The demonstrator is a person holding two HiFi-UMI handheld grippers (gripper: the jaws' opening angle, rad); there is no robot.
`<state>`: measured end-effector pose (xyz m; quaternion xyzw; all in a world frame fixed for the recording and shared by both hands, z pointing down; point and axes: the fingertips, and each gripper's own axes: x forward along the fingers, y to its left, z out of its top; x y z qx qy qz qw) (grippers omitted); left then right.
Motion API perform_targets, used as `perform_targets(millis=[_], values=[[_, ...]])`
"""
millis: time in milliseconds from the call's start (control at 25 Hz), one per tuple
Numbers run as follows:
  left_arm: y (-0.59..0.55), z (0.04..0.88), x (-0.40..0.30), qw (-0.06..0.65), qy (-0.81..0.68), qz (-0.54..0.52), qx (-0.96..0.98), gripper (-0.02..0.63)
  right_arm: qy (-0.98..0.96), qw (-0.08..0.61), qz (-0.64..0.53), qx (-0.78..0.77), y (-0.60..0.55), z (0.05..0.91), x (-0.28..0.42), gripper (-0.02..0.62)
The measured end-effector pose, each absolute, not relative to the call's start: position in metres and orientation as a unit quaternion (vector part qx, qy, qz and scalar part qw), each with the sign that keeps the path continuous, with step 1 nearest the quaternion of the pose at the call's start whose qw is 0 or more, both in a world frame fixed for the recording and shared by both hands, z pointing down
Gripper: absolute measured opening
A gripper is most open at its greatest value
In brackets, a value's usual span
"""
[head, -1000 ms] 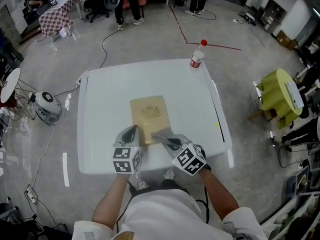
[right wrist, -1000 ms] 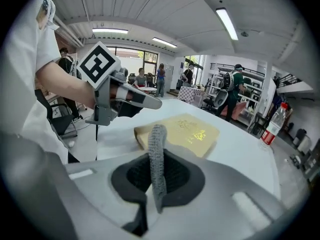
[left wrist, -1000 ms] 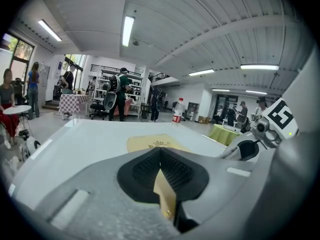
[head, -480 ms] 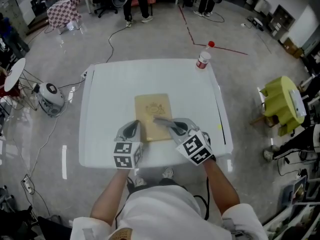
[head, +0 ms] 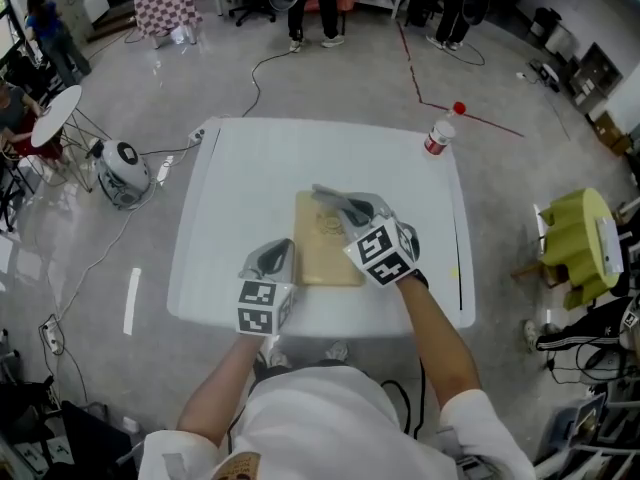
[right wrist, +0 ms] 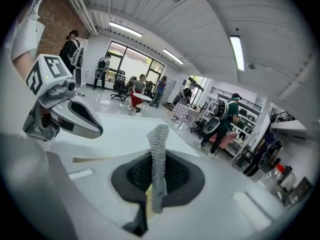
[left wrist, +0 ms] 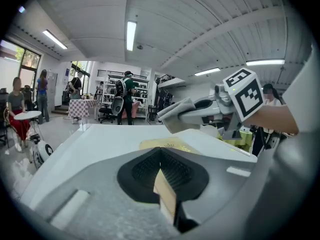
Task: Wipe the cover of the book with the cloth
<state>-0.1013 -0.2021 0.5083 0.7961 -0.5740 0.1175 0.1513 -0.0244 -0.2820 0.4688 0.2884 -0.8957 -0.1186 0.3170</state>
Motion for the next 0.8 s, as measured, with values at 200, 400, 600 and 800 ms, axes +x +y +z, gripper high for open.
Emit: perform_targets(millis=[200,400,600,800], values=[[-0.202,0.512,-0.113,0.154,-0.584,0.12,0.788,0.006,-0.888,0.33,-0.133,0.292,-0.312,0.49,-0.049,0.009],[-0.2,0.506,-0.124,0.156,-0.595,0.106,0.781,0.006,-0.881,0.365,-0.13,0.272,-0.321,0.525,-0.068,0.009],[-0.194,0.511,-0.131,0.166,-0.598,0.114,0.776,0.006,-0.883,0.385,-0.111,0.244,-0.31,0.546,-0.074,0.009],[-0.189,0.515,-0.134,0.175,-0.597,0.119,0.774,0.006,-0.89,0.386,-0.099,0.221,-0.29,0.546,-0.069,0.009]])
